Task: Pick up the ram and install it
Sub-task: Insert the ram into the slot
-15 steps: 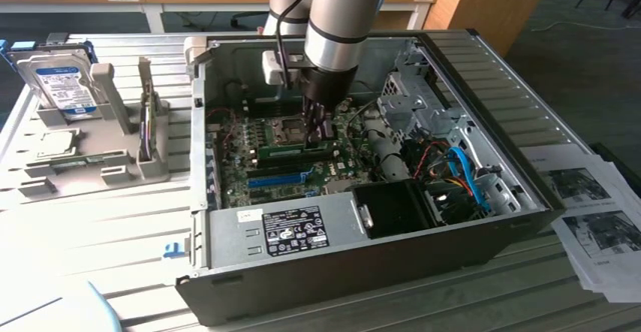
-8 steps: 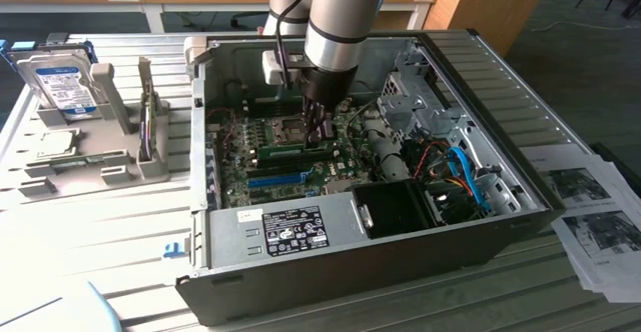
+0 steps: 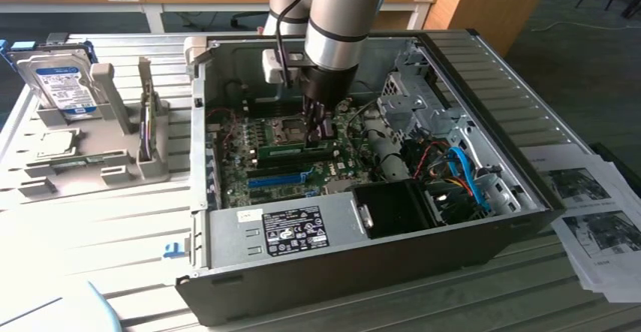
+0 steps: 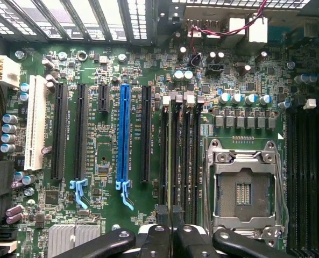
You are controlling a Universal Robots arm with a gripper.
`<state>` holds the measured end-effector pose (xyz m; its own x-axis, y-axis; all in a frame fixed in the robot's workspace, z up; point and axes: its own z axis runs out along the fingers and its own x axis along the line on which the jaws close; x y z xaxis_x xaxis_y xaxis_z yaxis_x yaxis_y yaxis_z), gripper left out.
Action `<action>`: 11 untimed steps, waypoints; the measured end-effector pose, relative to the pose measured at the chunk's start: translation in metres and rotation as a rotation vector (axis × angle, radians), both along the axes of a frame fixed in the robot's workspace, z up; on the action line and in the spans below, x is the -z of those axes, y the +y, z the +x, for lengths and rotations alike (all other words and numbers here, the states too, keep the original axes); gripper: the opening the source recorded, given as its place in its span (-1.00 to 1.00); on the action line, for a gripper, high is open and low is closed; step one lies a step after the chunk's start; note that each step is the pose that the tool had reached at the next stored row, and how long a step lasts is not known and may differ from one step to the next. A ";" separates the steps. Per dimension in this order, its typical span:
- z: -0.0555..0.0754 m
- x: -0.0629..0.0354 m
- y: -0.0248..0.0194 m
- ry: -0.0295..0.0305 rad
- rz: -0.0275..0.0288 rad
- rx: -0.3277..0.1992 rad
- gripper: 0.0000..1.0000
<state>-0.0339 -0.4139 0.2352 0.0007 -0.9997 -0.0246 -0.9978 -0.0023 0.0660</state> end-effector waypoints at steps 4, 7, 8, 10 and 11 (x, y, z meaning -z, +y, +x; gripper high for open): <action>0.000 0.0000 -0.0014 0.0000 -0.0001 0.000 -0.79; 0.000 0.0000 -0.0028 0.0001 -0.0001 0.000 -0.79; 0.000 0.0000 -0.0029 0.0000 -0.0001 0.000 -0.79; 0.000 0.0000 -0.0029 0.0000 0.0000 0.000 -0.79; 0.000 0.0000 -0.0029 0.0000 0.0000 0.000 -0.79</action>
